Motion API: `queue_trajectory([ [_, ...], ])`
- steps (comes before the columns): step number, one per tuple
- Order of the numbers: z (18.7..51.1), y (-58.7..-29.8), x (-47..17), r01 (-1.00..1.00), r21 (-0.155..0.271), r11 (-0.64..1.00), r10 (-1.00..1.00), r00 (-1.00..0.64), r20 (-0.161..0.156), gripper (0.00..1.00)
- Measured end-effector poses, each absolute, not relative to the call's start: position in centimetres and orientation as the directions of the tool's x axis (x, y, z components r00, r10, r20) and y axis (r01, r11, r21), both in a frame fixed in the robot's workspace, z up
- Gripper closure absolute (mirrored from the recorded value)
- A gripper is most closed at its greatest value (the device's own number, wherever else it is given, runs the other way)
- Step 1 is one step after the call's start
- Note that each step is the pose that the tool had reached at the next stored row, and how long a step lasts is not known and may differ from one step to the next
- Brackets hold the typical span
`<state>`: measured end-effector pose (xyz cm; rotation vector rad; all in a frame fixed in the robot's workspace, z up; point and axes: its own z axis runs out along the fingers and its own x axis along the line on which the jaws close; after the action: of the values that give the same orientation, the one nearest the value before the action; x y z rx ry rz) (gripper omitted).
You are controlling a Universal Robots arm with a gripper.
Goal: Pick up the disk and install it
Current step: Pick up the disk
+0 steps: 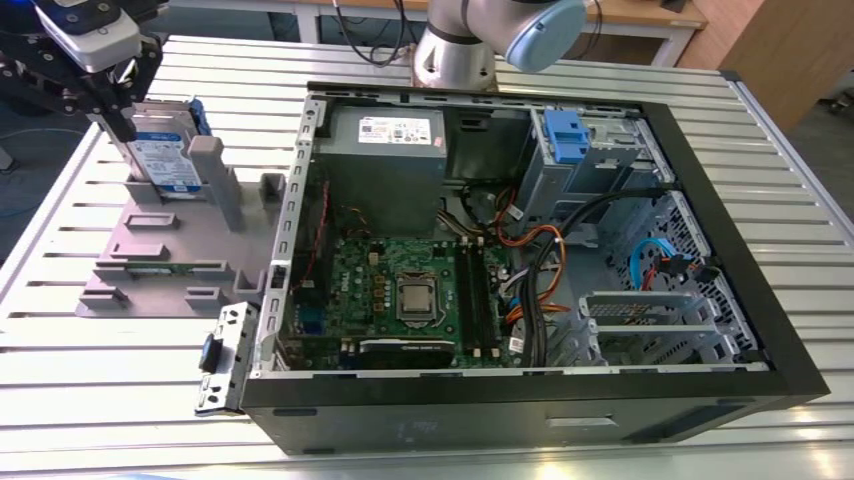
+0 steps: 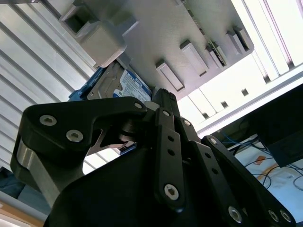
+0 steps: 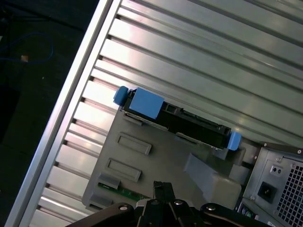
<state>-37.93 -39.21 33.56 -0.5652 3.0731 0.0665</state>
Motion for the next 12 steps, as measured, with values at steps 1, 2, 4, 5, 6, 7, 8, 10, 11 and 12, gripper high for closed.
queue_trajectory([
  [1,33.56,-39.21,-37.93,-0.357,0.039,0.933,-0.356,-0.934,-0.024,0.89],
  [2,33.57,-39.21,-37.93,-0.358,0.039,0.933,-0.357,-0.934,-0.024,0.89],
  [4,33.57,-39.21,-37.93,-0.359,0.039,0.932,-0.359,-0.933,-0.024,0.89],
  [5,33.56,-39.21,-37.93,-0.360,0.039,0.932,-0.360,-0.933,-0.024,0.89],
  [6,33.56,-39.21,-37.93,-0.361,0.039,0.932,-0.361,-0.932,-0.024,0.89],
  [7,33.57,-39.21,-37.93,-0.362,0.039,0.931,-0.361,-0.932,-0.024,0.89],
  [8,33.56,-39.21,-37.93,-0.363,0.039,0.931,-0.362,-0.932,-0.024,0.89],
  [10,33.57,-39.21,-37.93,-0.365,0.039,0.930,-0.364,-0.931,-0.024,0.89],
  [11,33.57,-39.21,-37.93,-0.366,0.039,0.930,-0.365,-0.931,-0.024,0.89],
  [12,33.56,-39.21,-37.93,-0.367,0.039,0.930,-0.366,-0.930,-0.024,0.89],
])
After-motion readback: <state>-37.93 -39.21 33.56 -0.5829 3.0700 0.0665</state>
